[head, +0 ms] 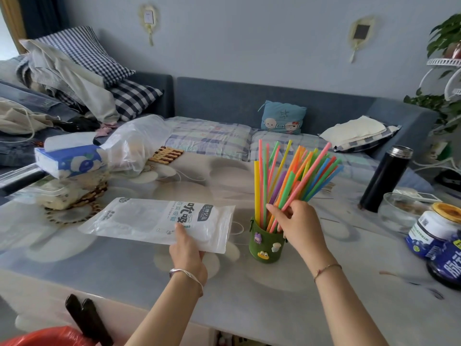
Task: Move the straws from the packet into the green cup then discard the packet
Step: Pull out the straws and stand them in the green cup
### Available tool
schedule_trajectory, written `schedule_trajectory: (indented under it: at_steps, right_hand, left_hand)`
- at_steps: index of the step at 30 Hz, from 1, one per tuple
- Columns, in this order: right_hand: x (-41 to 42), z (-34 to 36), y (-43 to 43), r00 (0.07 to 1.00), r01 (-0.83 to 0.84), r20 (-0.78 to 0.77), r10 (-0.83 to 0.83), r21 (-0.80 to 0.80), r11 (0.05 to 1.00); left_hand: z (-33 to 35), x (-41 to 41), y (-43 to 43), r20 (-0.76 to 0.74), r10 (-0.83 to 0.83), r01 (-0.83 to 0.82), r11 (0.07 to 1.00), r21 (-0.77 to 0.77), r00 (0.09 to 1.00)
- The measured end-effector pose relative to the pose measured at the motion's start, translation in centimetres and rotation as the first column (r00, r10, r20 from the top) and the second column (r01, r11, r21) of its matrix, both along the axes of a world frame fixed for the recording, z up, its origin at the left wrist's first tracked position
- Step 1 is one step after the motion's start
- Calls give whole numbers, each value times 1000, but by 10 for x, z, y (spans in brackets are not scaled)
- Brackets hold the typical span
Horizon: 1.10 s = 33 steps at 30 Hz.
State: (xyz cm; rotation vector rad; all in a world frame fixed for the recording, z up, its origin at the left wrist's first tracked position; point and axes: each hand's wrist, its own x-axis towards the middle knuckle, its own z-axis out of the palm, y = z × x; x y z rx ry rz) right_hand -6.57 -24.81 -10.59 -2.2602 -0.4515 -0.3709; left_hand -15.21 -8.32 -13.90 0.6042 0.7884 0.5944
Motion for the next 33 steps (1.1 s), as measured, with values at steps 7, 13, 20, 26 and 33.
schedule_trajectory:
  at_steps: [7,13,20,26,33]
  right_hand:
    - [-1,-1,4,994,-95,-56,96,25,995]
    - [-10,-2,6,989,28,145,-26,-7,1000]
    - [-18,-5,1,858,165,457,-236,191,968]
    - [-3,-16,6,995,78,30,-94,352,933]
    - [6,-18,24,995,90,-52,-79,268,959]
  left_hand:
    - [1,-2,1,-13,-11,11,1000,7,1000]
    - [2,-2,1,-21,-12,12,1000,2,1000]
    - [2,-1,-1,-9,-2,2,1000,-6,1000]
    - [0,0,-1,2,-11,11,1000,4,1000]
    - [-4,5,1,6,-17,17,1000,1,1000]
